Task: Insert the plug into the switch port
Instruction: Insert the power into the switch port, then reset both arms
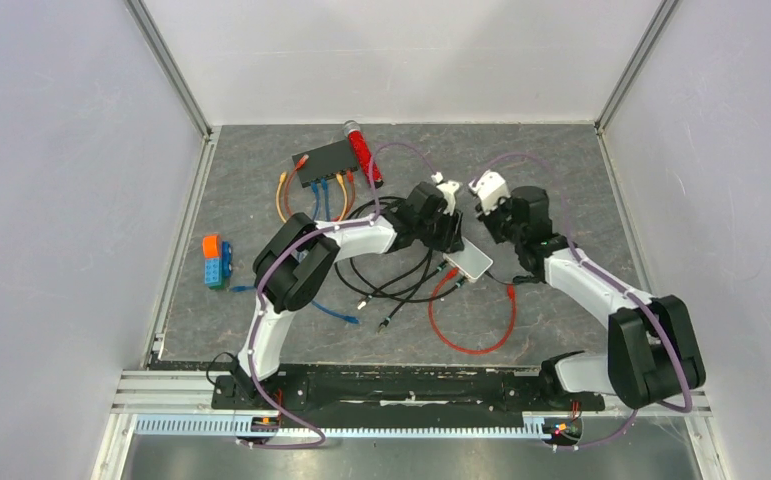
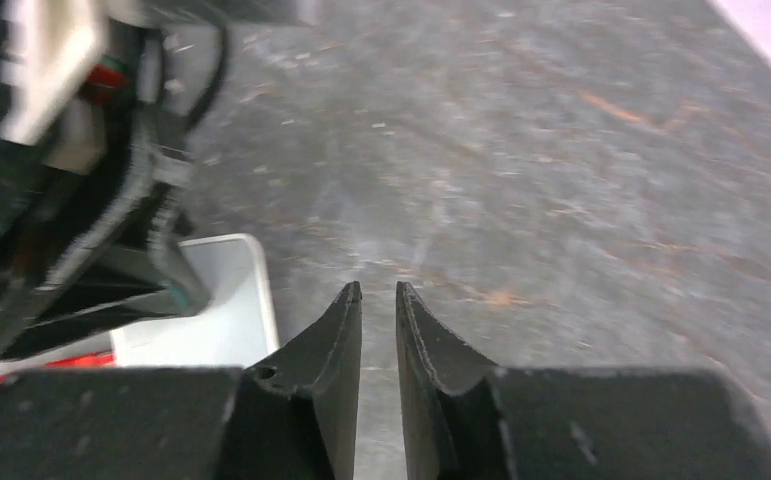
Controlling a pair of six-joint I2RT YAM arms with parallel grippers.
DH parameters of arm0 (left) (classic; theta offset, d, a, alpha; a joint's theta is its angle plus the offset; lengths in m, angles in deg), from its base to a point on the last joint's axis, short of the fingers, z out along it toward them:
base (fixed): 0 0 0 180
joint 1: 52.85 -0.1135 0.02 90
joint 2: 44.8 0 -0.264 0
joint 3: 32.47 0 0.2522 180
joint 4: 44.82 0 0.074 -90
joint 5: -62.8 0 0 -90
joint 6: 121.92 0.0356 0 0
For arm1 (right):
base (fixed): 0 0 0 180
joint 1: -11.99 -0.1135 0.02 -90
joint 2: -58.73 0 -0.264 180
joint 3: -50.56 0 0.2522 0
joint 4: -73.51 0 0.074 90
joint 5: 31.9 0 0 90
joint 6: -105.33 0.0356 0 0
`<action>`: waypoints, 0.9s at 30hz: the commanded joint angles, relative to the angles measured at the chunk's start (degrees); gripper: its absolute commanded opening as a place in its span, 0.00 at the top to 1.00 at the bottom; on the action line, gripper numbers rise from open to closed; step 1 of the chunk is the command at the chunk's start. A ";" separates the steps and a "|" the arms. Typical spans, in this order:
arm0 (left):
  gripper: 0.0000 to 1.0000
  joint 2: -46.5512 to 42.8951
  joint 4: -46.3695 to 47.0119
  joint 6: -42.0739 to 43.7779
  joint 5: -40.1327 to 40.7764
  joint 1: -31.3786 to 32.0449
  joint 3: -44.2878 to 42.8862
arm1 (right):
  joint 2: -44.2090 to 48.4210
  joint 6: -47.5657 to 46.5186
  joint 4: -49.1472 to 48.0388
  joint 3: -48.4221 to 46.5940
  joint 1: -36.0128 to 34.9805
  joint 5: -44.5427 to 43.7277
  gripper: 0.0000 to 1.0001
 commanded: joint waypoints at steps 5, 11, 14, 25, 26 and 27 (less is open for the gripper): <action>0.48 -9.46 -12.88 2.74 10.35 -3.51 -10.97 | 11.40 11.44 3.21 -2.75 3.84 -4.77 0.74; 0.33 -24.49 -15.02 2.09 16.94 -6.13 -1.89 | 15.43 21.14 14.15 -3.21 1.91 0.17 0.70; 0.25 -34.08 -19.91 4.61 19.66 -6.23 1.70 | 17.15 24.82 17.16 -1.70 -0.22 1.94 0.59; 0.21 -70.56 -36.23 10.28 17.71 -6.27 13.31 | 32.72 26.86 29.56 -8.96 -0.65 -4.47 0.02; 0.21 -72.91 -37.30 10.20 18.69 -6.23 13.72 | 34.57 27.54 29.83 -9.61 -0.68 -5.23 0.02; 0.21 -75.69 -38.01 9.95 19.71 -6.23 14.39 | 36.03 28.15 29.86 -10.05 -0.68 -6.37 0.02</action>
